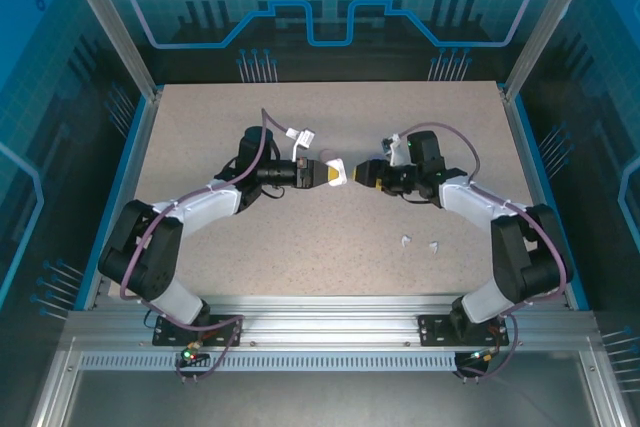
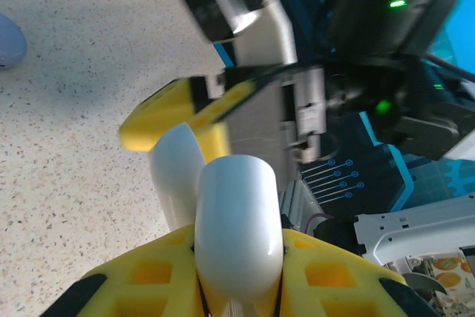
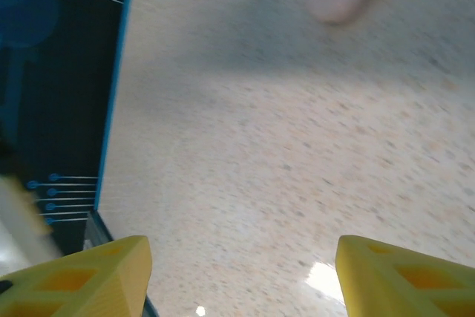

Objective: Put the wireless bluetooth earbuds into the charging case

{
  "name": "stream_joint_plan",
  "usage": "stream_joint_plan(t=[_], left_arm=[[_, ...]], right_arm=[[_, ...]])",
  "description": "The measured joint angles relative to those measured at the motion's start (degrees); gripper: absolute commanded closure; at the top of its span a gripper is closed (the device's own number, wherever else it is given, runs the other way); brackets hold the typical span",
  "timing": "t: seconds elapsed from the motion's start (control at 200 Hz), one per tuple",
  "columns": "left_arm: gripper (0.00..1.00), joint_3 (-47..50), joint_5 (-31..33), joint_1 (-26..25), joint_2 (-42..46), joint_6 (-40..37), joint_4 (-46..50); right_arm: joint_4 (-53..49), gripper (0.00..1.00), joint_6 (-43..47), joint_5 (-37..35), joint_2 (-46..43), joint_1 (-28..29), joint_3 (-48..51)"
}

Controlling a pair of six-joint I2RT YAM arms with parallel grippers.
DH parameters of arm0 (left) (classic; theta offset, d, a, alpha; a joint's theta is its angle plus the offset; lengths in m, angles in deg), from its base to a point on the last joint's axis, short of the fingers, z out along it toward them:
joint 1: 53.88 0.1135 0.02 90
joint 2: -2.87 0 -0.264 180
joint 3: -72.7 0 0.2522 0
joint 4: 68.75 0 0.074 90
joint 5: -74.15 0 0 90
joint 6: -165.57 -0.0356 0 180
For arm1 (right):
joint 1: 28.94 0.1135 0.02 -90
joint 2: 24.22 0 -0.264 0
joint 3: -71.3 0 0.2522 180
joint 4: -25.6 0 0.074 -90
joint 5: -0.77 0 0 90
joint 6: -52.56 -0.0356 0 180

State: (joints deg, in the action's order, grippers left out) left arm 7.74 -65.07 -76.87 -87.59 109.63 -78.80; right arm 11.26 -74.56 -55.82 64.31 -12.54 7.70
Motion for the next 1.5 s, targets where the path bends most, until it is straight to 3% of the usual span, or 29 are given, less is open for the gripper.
stream_joint_plan(t=[0.245, 0.44, 0.64, 1.12, 1.501], left_arm=[[1.00, 0.0, 0.0, 0.0, 0.1, 0.0, -1.2], [1.00, 0.0, 0.0, 0.0, 0.1, 0.0, -2.2], [1.00, 0.0, 0.0, 0.0, 0.1, 0.1, -2.3], [1.00, 0.0, 0.0, 0.0, 0.1, 0.5, -3.5], [1.00, 0.0, 0.1, -0.1, 0.1, 0.5, -4.0]], right_arm=[[-2.4, 0.37, 0.2, 0.4, -3.8, -0.3, 1.3], [-0.7, 0.44, 0.7, 4.6, -9.1, -0.3, 1.2], [0.0, 0.50, 0.7, 6.2, -8.5, 1.3, 1.0], [3.2, 0.55, -0.8, 6.5, -5.8, 3.6, -0.9], [5.4, 0.74, -2.3, 7.2, -3.5, 3.7, -2.0]])
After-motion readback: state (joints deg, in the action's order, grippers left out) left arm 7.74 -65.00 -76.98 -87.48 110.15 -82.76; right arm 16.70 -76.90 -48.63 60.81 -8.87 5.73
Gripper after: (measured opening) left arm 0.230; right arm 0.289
